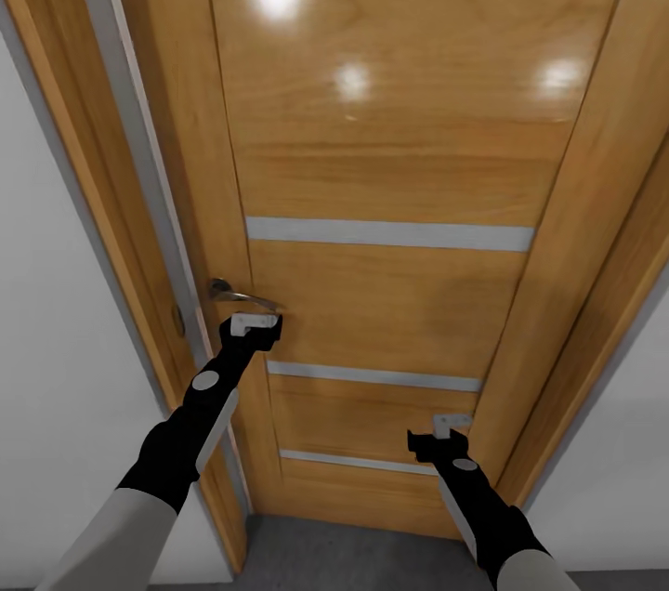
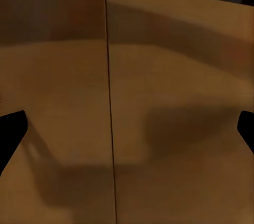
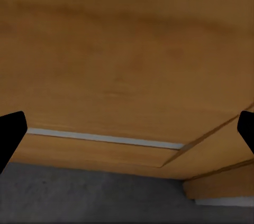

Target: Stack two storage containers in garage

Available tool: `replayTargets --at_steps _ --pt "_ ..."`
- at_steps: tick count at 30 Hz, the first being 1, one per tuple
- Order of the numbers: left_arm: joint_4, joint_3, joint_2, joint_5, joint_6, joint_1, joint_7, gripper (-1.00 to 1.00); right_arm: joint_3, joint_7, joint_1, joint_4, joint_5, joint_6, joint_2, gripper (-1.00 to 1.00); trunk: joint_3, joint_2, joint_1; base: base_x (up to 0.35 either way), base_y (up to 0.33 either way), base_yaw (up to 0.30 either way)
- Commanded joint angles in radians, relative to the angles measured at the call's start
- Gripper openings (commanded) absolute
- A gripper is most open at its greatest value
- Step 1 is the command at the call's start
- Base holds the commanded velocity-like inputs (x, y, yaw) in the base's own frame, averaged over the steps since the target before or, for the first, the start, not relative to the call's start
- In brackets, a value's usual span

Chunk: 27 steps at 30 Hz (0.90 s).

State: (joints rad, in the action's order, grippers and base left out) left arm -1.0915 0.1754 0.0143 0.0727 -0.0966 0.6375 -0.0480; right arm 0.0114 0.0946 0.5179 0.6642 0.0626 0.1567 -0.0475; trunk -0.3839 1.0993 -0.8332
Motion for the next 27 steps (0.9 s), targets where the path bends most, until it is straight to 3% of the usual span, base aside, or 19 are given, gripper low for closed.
replayTargets --at_steps 1,27 --pt "-0.002 0.003 0.000 0.008 -0.006 0.001 -0.004 1.00 0.001 0.004 0.000 0.001 0.007 0.007 0.000 1.00 -0.001 0.001 0.000 0.072 0.000 0.000" --pt "0.002 0.003 0.000 0.007 0.005 0.001 -0.006 1.00 -0.002 0.005 0.001 0.007 0.010 0.004 0.001 1.00 -0.001 0.001 0.000 0.062 0.000 0.000"
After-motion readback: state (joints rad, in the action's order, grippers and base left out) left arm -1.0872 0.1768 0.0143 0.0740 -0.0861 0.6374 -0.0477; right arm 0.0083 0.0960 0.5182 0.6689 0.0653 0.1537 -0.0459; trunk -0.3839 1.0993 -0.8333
